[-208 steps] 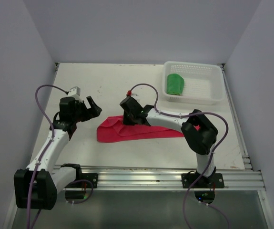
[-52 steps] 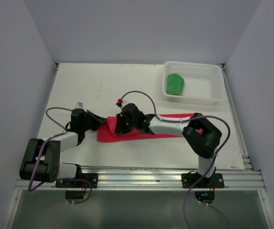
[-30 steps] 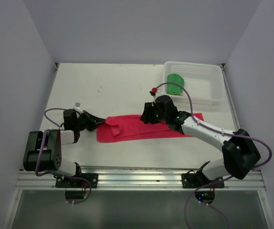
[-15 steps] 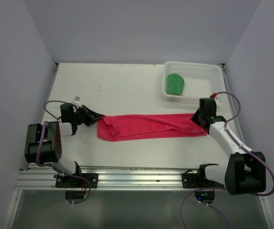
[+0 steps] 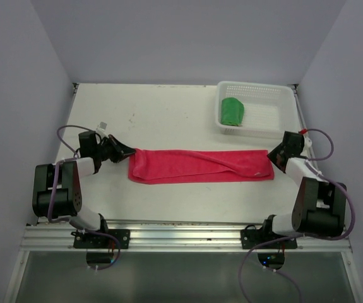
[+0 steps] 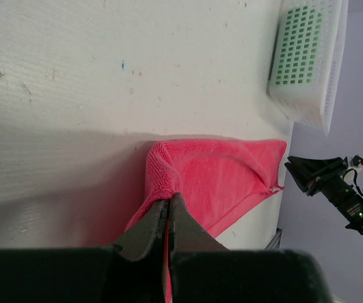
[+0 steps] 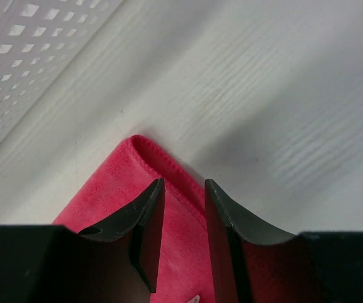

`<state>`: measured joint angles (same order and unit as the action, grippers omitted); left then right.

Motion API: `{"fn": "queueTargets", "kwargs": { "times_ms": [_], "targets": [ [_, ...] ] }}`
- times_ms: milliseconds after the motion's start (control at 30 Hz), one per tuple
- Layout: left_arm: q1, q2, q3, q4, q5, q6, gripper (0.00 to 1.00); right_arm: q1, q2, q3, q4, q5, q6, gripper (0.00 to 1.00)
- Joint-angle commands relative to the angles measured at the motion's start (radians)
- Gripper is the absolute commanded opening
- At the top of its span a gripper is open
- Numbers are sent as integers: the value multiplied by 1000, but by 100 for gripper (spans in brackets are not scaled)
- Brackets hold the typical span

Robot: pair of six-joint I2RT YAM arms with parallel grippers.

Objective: Roll the towels
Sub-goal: Fold the towel

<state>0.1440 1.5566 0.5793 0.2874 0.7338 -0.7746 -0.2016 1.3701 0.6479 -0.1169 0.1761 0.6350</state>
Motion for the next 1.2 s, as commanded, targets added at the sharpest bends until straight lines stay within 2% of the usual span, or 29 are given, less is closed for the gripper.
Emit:
{"fn": "queueTargets", "kwargs": {
  "times_ms": [0,167,700,833,867,1033,1100,1167],
  "targets": [
    [11,3,16,9,26,18,0,-5,68,13,181,-101,-37,36],
    [11,-12,30,-20,13,38,0,-5,127,33,236,-127,-55,36],
    [11,-12,60,-62,1,61,0,-7,225,87,250,-171,-97,35],
    [11,-13,65,-68,1,66,0,-5,228,91,256,-171,-103,27],
    [9,-12,68,-70,1,66,0,-7,230,91,257,-171,-103,21],
    [11,-16,77,-90,1,80,0,-5,184,96,240,-171,-115,5],
    [11,-26,82,-103,-1,86,0,-5,149,104,214,-171,-116,0],
    [11,-36,88,-113,1,89,0,-5,126,116,186,-171,-121,0]
  ]
}}
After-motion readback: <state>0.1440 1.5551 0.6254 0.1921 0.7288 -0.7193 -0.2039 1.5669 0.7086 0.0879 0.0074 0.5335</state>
